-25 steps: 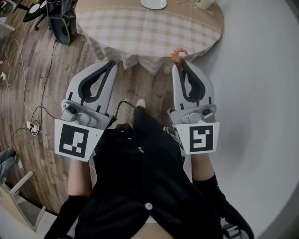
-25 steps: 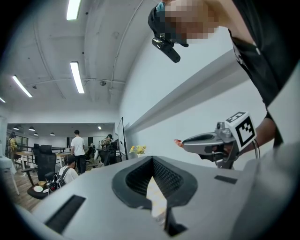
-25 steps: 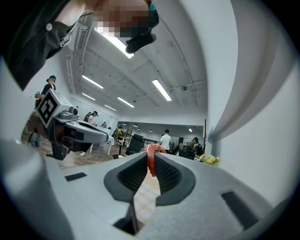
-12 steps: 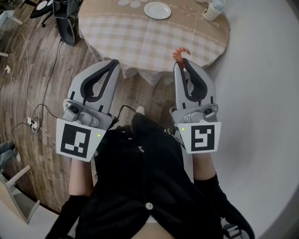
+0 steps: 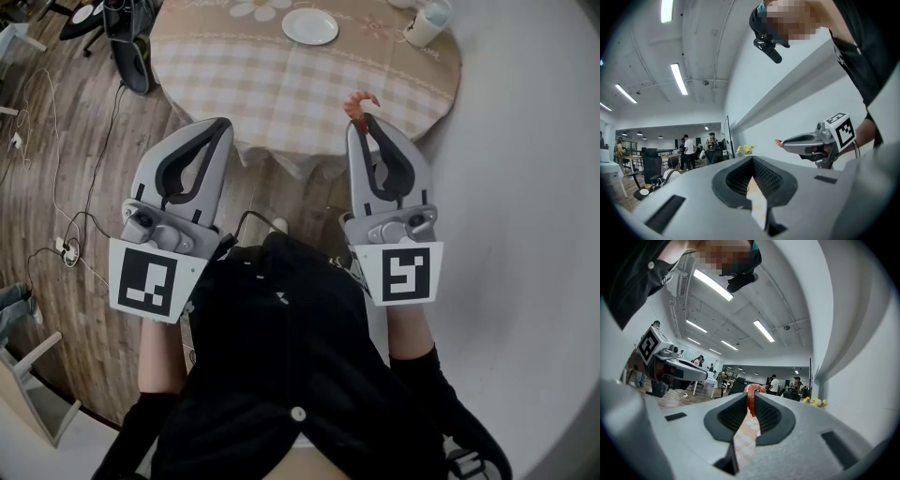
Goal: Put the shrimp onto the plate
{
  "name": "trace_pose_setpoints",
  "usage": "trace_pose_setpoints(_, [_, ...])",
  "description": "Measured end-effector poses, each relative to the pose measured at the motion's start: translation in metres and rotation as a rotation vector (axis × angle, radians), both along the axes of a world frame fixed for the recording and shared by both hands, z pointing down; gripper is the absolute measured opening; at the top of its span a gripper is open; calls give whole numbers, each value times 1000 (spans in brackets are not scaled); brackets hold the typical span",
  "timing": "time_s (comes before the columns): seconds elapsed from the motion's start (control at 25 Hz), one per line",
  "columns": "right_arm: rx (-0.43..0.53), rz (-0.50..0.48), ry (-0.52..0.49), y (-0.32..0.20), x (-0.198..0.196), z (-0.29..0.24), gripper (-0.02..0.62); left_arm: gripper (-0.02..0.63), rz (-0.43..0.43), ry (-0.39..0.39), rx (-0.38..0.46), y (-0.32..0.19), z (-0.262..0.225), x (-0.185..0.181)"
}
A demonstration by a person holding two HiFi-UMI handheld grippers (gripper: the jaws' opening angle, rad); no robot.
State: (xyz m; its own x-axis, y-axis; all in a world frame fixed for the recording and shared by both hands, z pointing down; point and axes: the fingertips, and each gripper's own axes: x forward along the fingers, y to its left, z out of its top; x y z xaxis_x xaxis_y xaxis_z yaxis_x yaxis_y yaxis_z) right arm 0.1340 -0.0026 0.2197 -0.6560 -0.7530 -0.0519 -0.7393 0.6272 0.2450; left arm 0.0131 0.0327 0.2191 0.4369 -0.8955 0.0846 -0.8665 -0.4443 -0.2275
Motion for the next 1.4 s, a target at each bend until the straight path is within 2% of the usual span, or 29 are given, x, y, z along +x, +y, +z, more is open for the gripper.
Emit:
trace_pose_setpoints(0.44, [3,0,-1,-10,13,-1,37,2,-5,-2,7,-7,-4,13])
trace_pose_setpoints(0.88, [15,19,-16,-17,12,-3,37,2,12,-16,12,-16,-6,11])
trace_pose_setpoints(1.4, [20,98,23,-48,-5,-3,37,2,95,22,30,-65,-5,-6])
